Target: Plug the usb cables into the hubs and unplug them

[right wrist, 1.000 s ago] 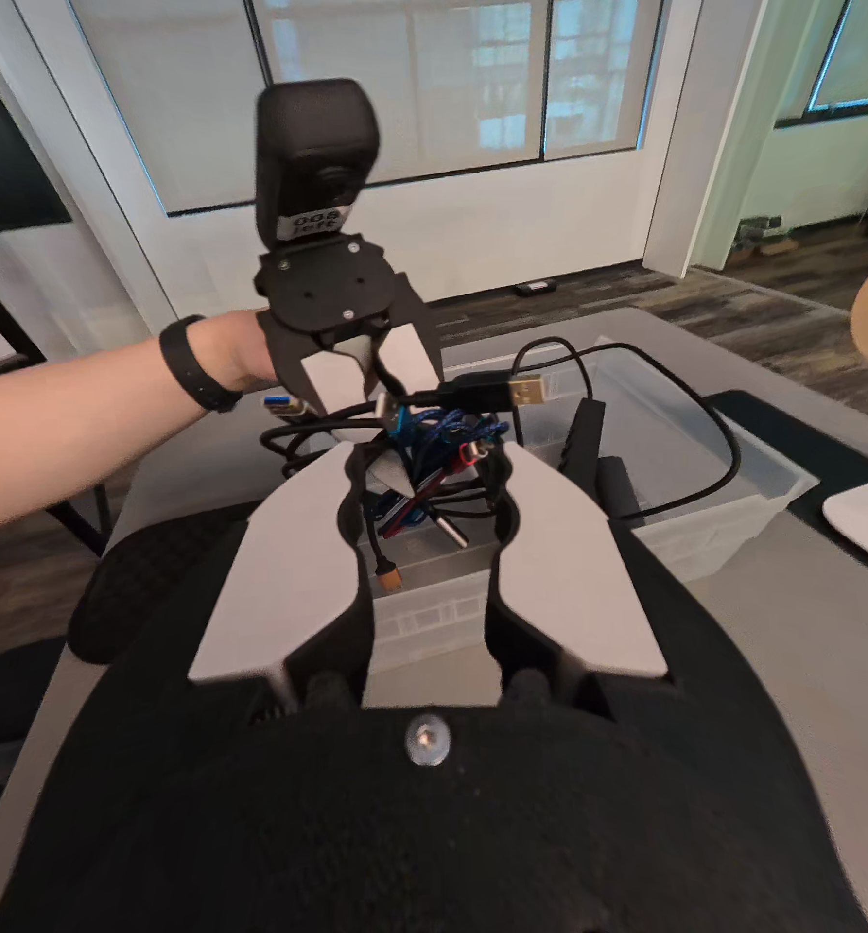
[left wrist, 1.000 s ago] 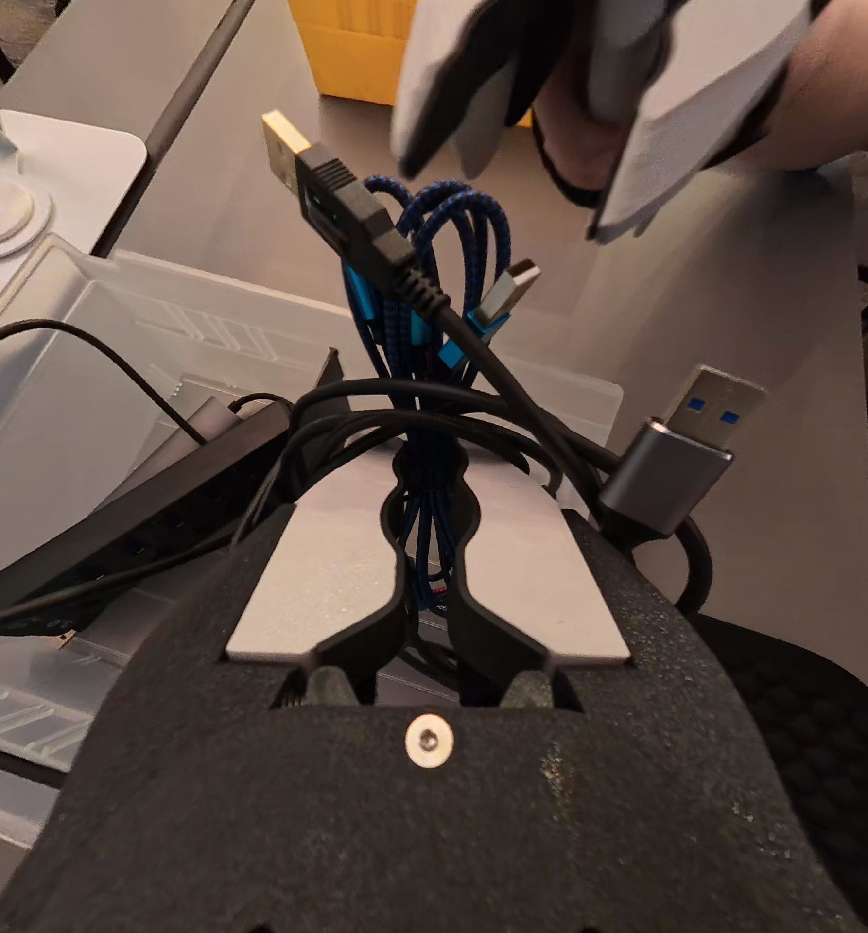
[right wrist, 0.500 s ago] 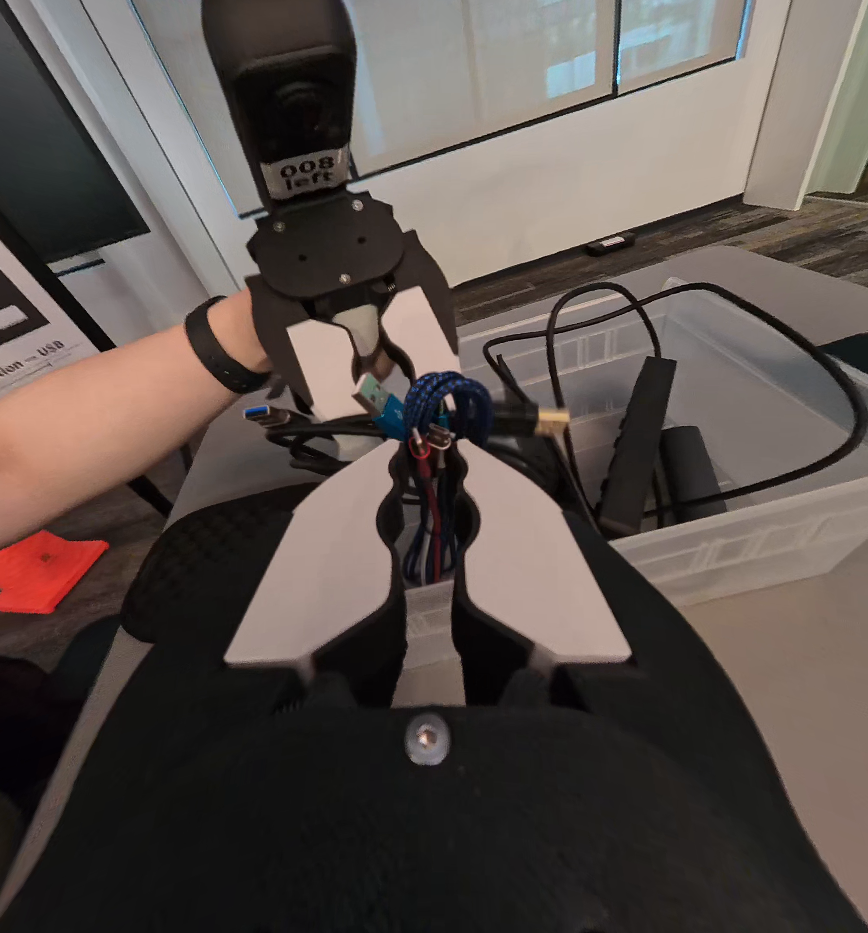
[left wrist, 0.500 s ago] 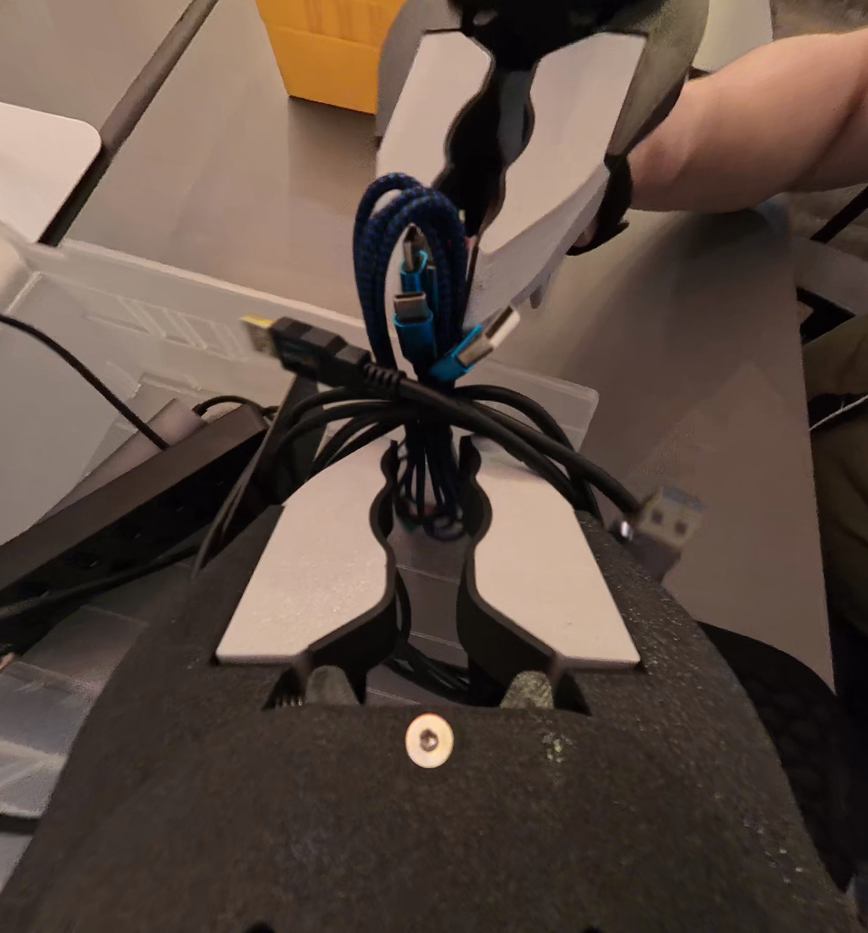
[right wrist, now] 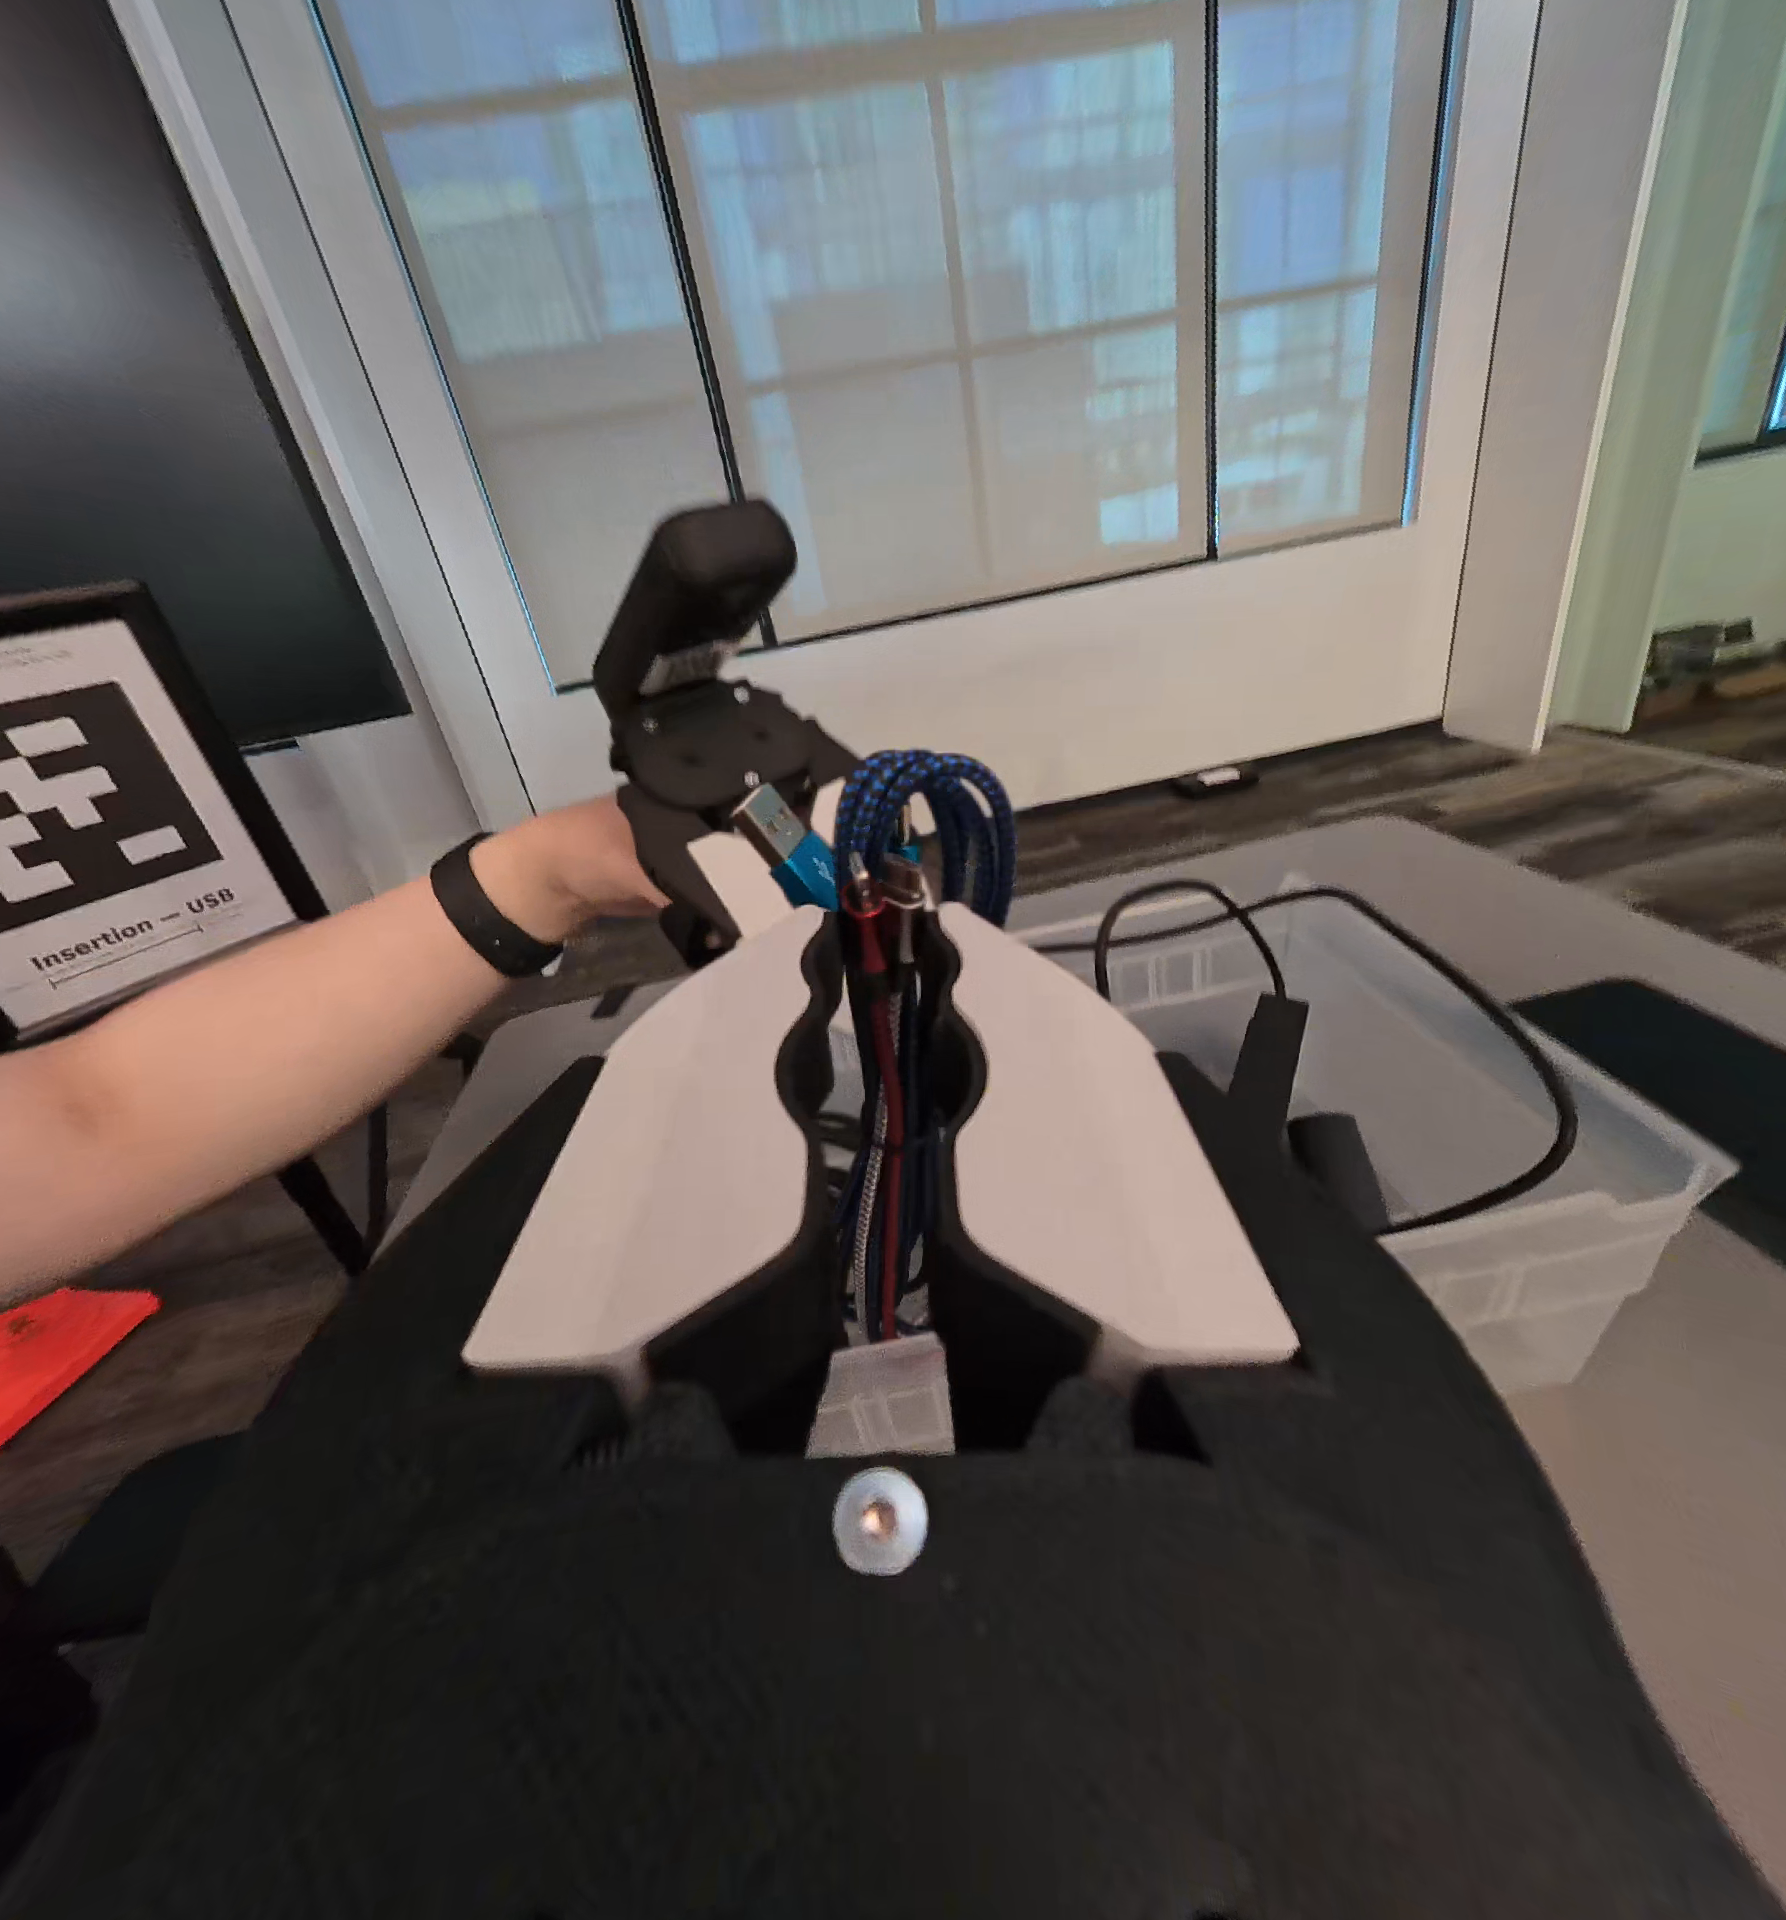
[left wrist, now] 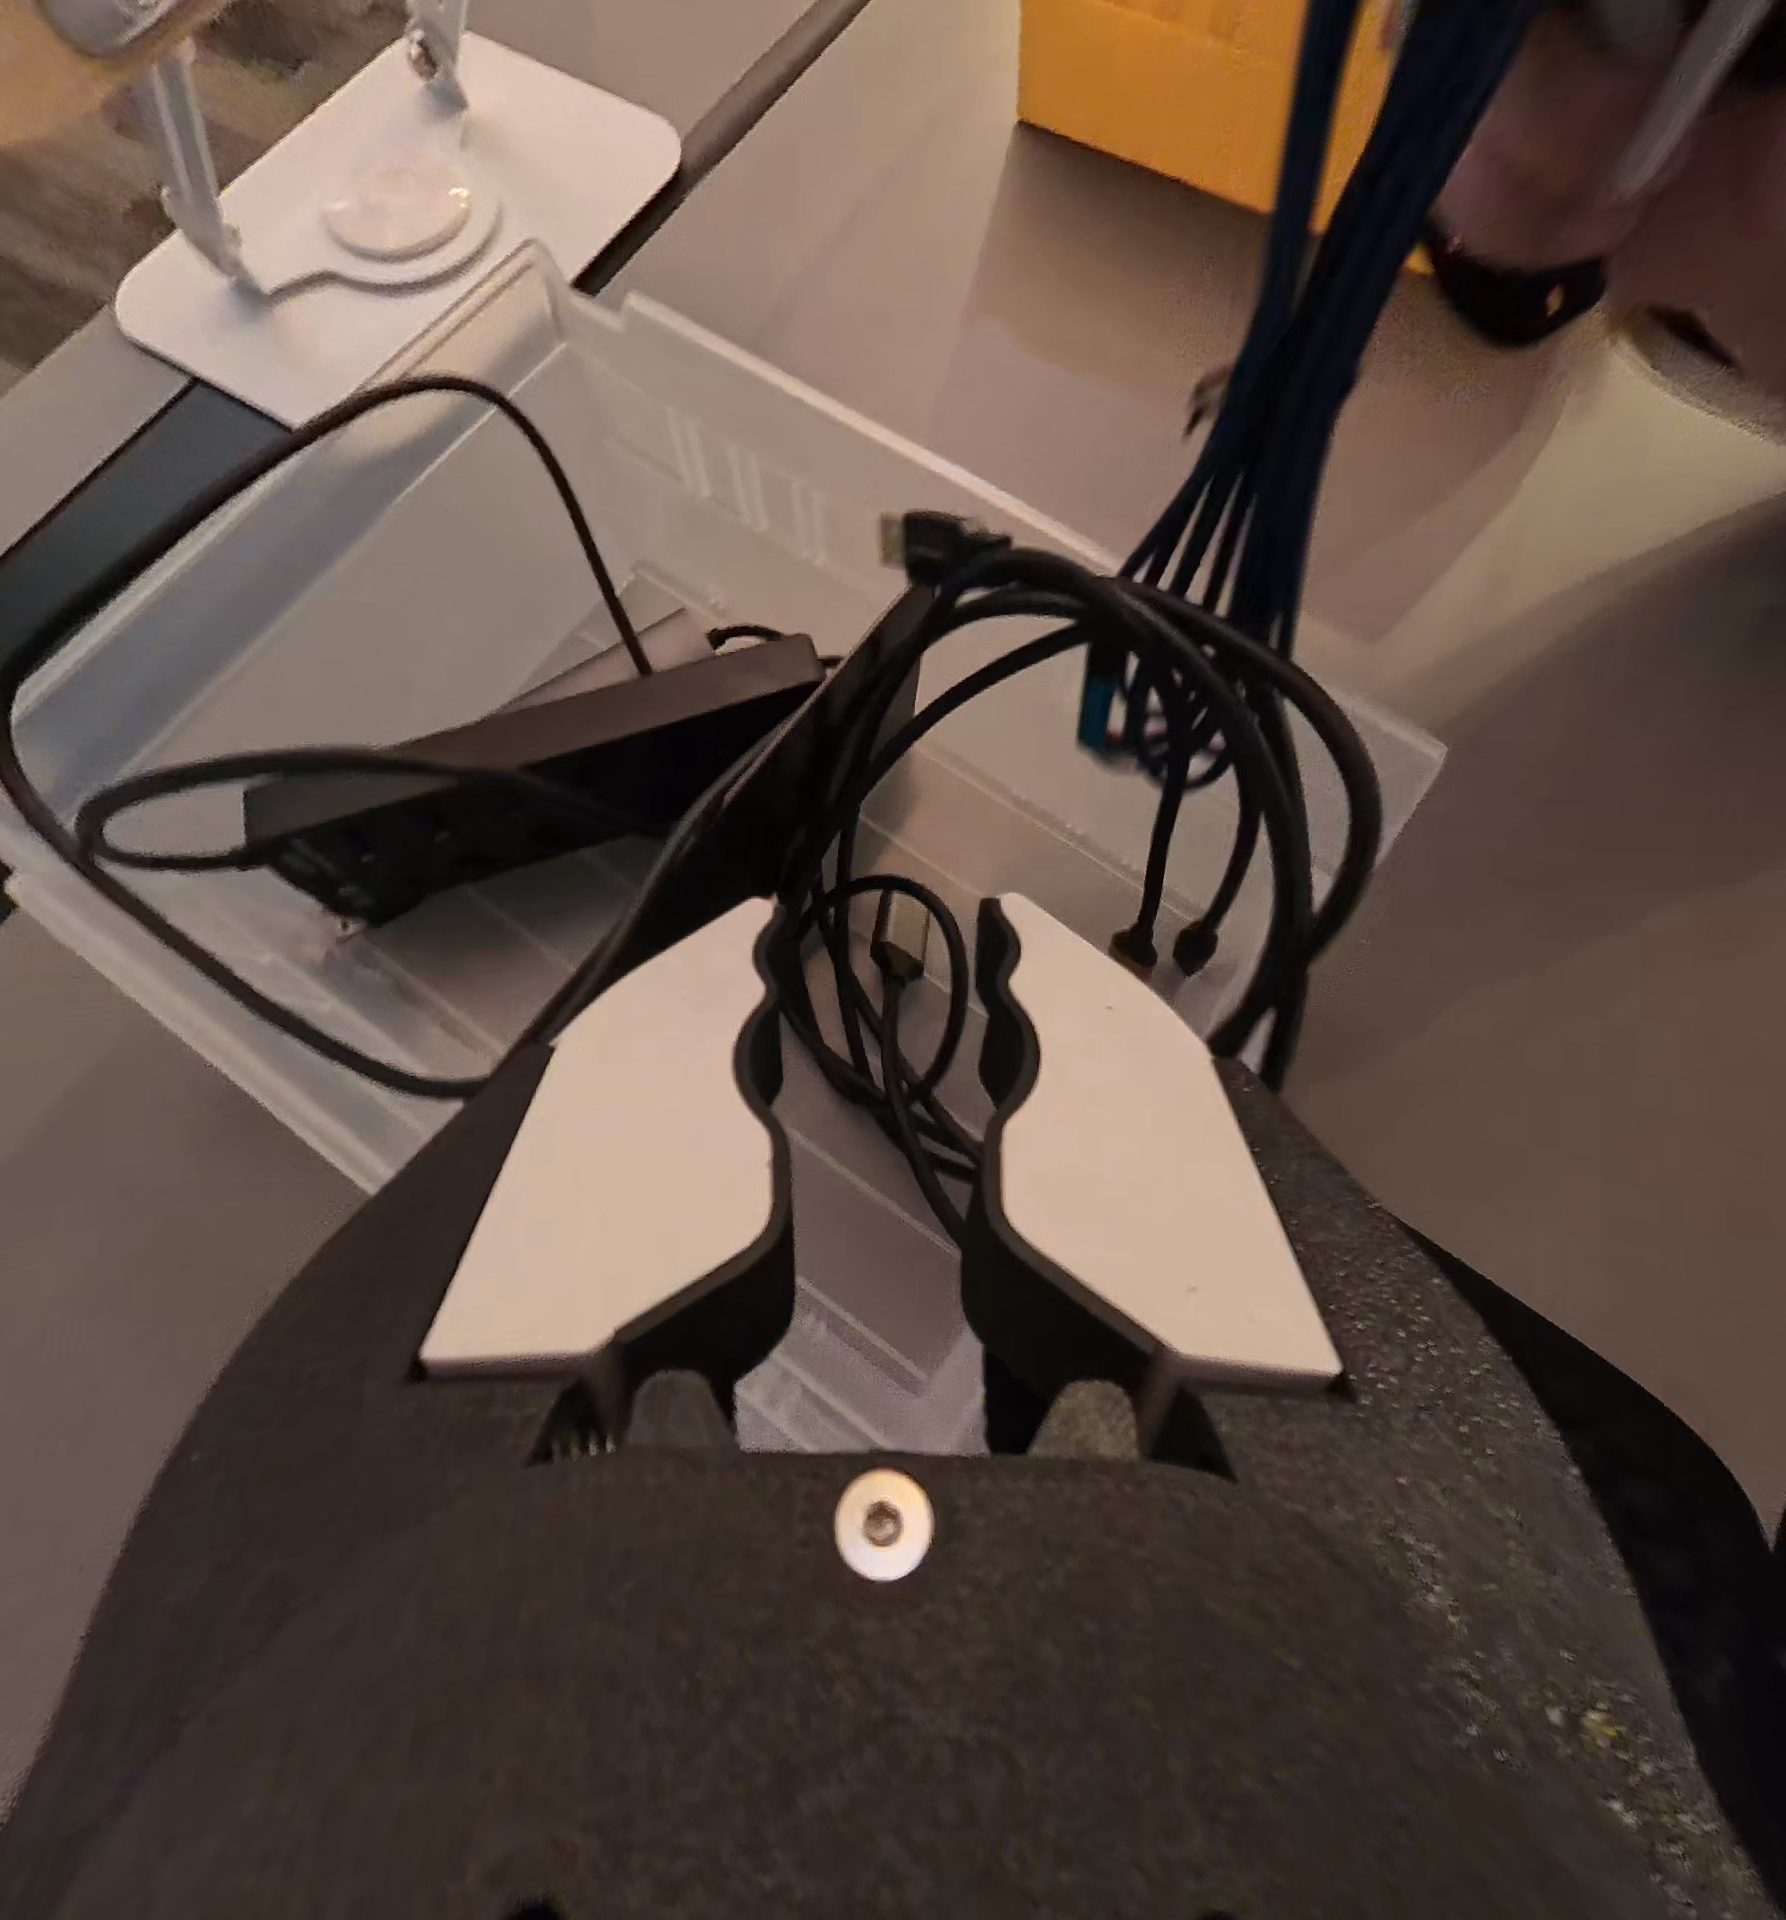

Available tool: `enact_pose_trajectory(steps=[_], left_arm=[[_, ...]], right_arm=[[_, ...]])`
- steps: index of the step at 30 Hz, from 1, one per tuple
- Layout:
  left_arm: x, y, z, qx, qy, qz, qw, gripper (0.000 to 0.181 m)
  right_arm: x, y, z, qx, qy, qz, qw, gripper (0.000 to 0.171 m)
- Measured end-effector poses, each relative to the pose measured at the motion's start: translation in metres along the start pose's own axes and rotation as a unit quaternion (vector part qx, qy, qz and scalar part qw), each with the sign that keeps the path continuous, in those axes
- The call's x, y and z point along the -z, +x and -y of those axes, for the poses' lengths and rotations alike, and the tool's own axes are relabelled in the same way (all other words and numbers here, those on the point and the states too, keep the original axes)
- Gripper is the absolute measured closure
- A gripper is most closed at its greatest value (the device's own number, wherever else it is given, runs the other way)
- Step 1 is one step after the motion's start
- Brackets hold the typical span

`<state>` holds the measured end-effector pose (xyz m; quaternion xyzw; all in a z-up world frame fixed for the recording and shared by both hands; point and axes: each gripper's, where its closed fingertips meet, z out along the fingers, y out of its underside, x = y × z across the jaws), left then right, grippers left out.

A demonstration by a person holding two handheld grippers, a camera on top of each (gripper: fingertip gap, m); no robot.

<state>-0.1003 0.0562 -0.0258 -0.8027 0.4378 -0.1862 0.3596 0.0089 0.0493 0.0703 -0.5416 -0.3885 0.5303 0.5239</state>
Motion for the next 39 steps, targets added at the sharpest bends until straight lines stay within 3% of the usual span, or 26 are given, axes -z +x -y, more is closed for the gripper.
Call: enact_pose_trajectory(steps=[9, 13, 19, 28, 32, 34, 39], left_arm=[[0.018, 0.013, -0.053, 0.080, -0.116, 0.074, 0.987, 0.140], [0.013, 0.012, -0.065, 0.076, -0.171, 0.101, 0.977, 0.134], [0.000, -0.007, -0.087, 0.028, -0.293, 0.158, 0.942, 0.133], [-0.011, 0.002, -0.087, 0.012, -0.335, 0.141, 0.932, 0.142], [-0.013, 0.003, -0.109, 0.003, -0.392, 0.129, 0.911, 0.174], [-0.010, -0.003, -0.109, -0.018, -0.401, 0.148, 0.904, 0.176], [0.014, -0.024, -0.066, -0.085, -0.371, 0.207, 0.902, 0.177]], right_arm=[[0.054, -0.021, 0.075, 0.046, 0.036, 0.006, 0.998, 0.156], [0.083, -0.028, 0.087, 0.057, -0.022, 0.007, 0.998, 0.156], [0.123, -0.019, 0.072, 0.073, -0.128, -0.038, 0.988, 0.156], [0.152, -0.015, 0.081, 0.079, -0.127, -0.051, 0.987, 0.156], [0.161, -0.011, 0.083, 0.075, -0.124, -0.058, 0.988, 0.156], [0.165, -0.010, 0.085, 0.076, -0.122, -0.061, 0.988, 0.156], [0.172, -0.007, 0.089, 0.075, -0.112, -0.063, 0.989, 0.156]])
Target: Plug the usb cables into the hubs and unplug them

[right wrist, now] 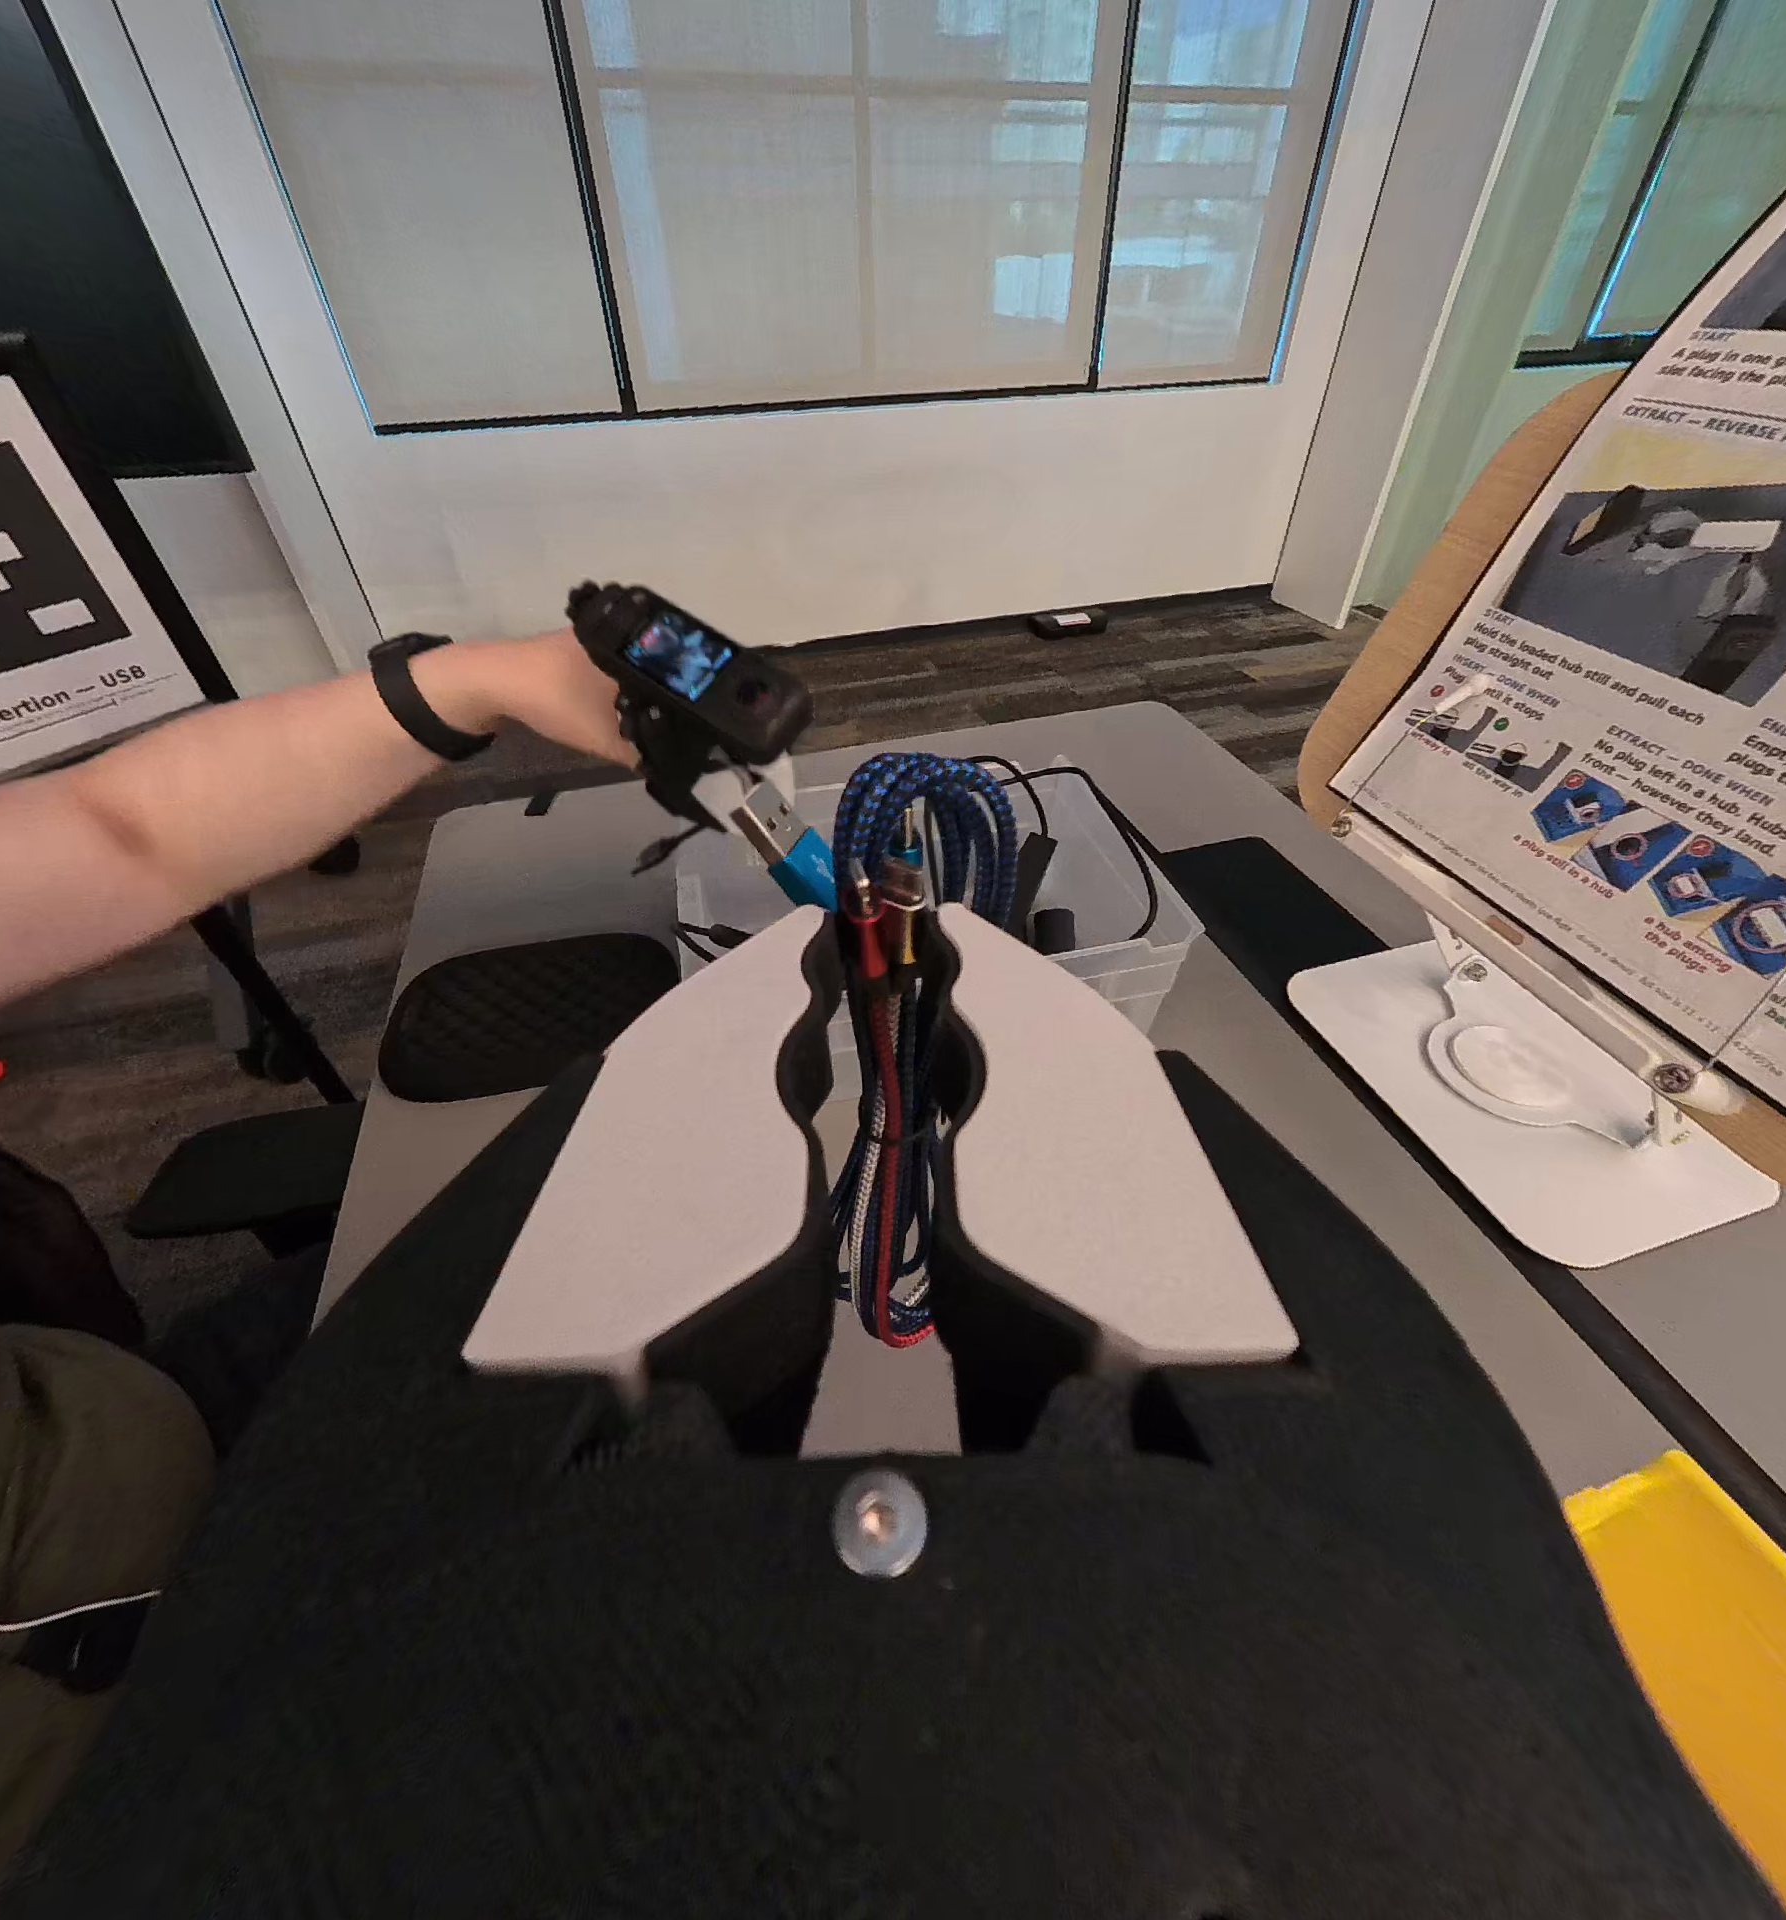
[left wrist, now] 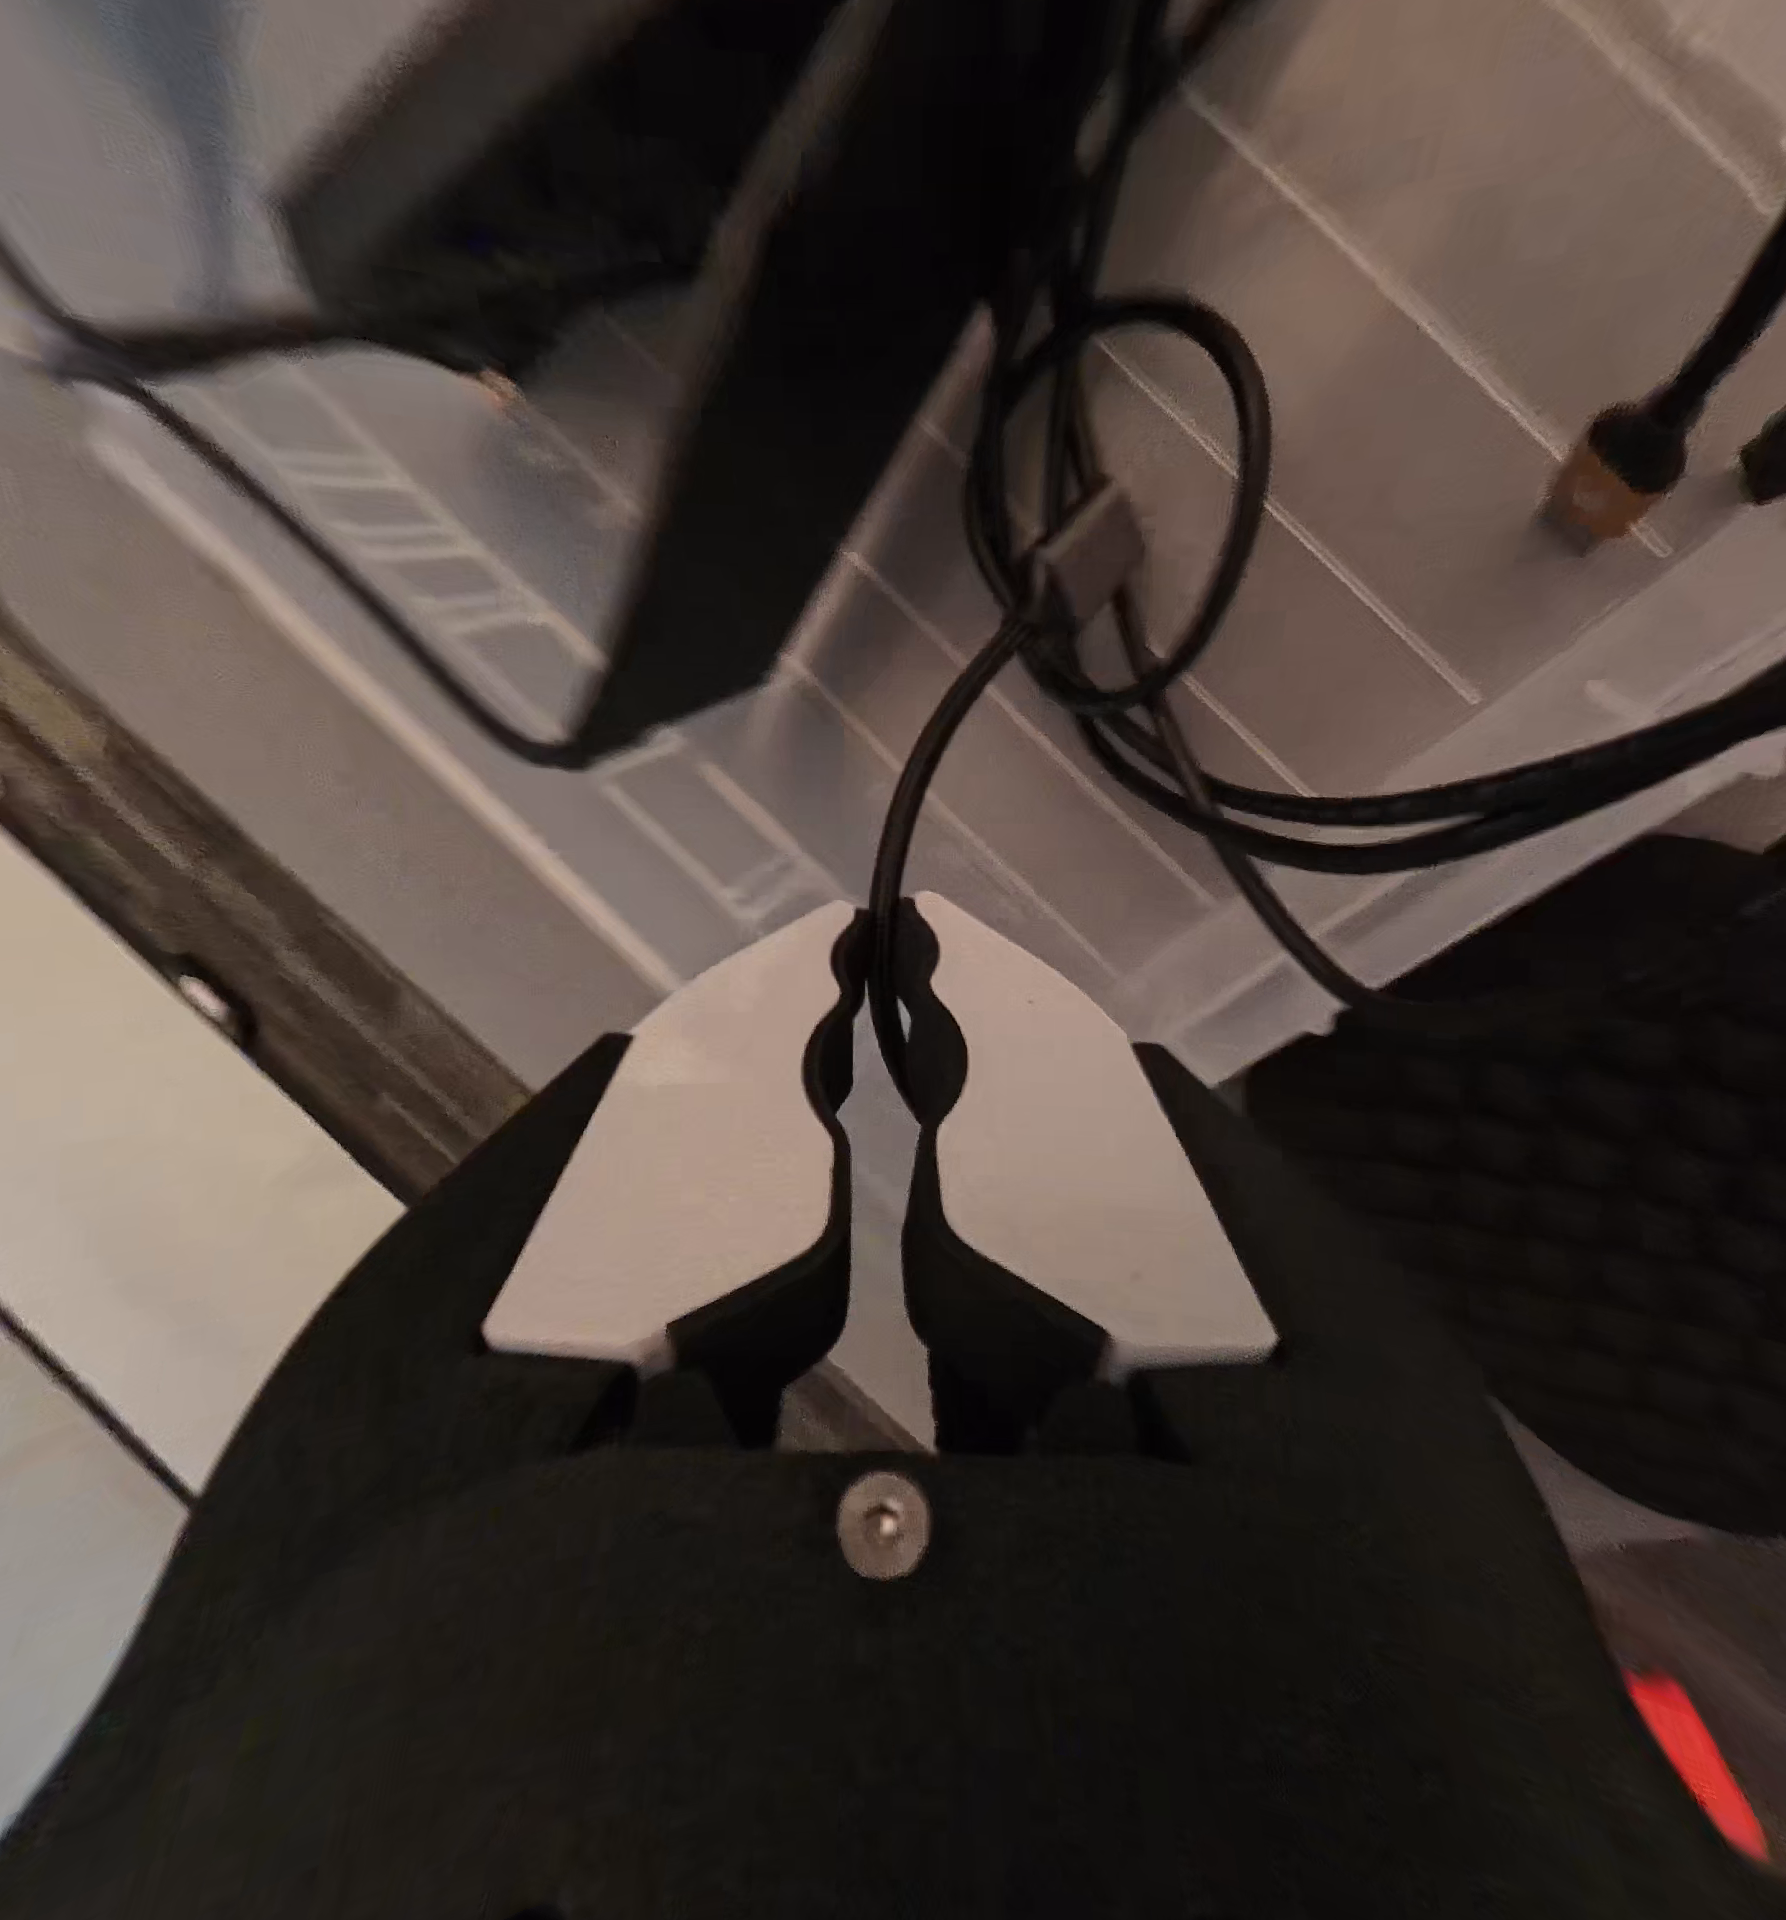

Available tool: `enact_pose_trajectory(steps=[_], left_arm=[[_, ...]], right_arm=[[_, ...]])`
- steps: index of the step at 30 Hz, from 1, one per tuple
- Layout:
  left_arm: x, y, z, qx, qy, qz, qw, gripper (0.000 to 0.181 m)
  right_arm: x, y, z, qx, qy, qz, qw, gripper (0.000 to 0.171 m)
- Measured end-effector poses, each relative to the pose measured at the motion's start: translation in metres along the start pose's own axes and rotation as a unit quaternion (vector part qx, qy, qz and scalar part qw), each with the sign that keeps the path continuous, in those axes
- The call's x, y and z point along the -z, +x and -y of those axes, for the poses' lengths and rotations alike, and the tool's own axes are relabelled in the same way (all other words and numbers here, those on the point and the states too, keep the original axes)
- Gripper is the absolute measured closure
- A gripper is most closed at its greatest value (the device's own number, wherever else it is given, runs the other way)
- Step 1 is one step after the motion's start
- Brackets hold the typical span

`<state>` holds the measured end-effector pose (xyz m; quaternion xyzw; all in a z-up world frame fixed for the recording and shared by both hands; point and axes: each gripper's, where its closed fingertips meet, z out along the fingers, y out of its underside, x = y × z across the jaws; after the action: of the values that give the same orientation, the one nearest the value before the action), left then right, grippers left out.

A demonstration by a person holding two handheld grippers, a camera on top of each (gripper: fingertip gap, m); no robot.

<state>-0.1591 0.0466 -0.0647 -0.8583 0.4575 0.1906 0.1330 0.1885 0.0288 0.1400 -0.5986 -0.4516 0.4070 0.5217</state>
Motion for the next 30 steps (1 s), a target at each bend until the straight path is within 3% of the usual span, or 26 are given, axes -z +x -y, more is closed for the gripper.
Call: enact_pose_trajectory(steps=[3, 5, 8, 12, 17, 18, 21, 25, 28, 30], left_arm=[[0.027, -0.020, 0.026, 0.000, 0.067, -0.005, 0.998, 0.177], [0.040, -0.011, 0.048, -0.057, 0.135, -0.053, 0.988, 0.177], [0.046, -0.003, 0.066, -0.130, 0.194, -0.068, 0.970, 0.177], [0.043, 0.013, 0.082, -0.090, 0.246, -0.154, 0.953, 0.178], [-0.006, 0.004, 0.059, -0.038, 0.173, -0.134, 0.975, 0.175], [-0.011, 0.002, 0.057, -0.017, 0.173, -0.135, 0.975, 0.166], [-0.002, -0.005, 0.060, 0.045, 0.221, -0.143, 0.964, 0.155], [0.036, -0.010, 0.067, 0.080, 0.308, -0.135, 0.938, 0.153], [0.031, -0.023, 0.050, 0.092, 0.267, -0.075, 0.956, 0.153], [0.020, -0.026, 0.042, 0.113, 0.235, -0.074, 0.963, 0.153]], right_arm=[[0.002, 0.004, -0.002, -0.002, -0.002, -0.003, 1.000, 0.156], [0.003, 0.007, -0.003, -0.003, -0.002, -0.006, 1.000, 0.156], [0.006, 0.009, -0.004, -0.005, -0.002, -0.009, 1.000, 0.156], [0.008, 0.012, -0.006, -0.006, -0.003, -0.012, 1.000, 0.156], [0.006, 0.018, -0.011, -0.010, -0.015, -0.016, 1.000, 0.156], [0.005, 0.019, -0.013, -0.011, -0.018, -0.017, 1.000, 0.156], [0.001, 0.024, -0.019, -0.018, -0.033, -0.023, 0.999, 0.156], [-0.022, 0.028, -0.040, -0.061, -0.071, -0.017, 0.995, 0.157], [-0.053, 0.029, -0.071, -0.132, -0.127, -0.016, 0.983, 0.156], [-0.078, 0.028, -0.095, -0.181, -0.156, -0.011, 0.971, 0.156]])
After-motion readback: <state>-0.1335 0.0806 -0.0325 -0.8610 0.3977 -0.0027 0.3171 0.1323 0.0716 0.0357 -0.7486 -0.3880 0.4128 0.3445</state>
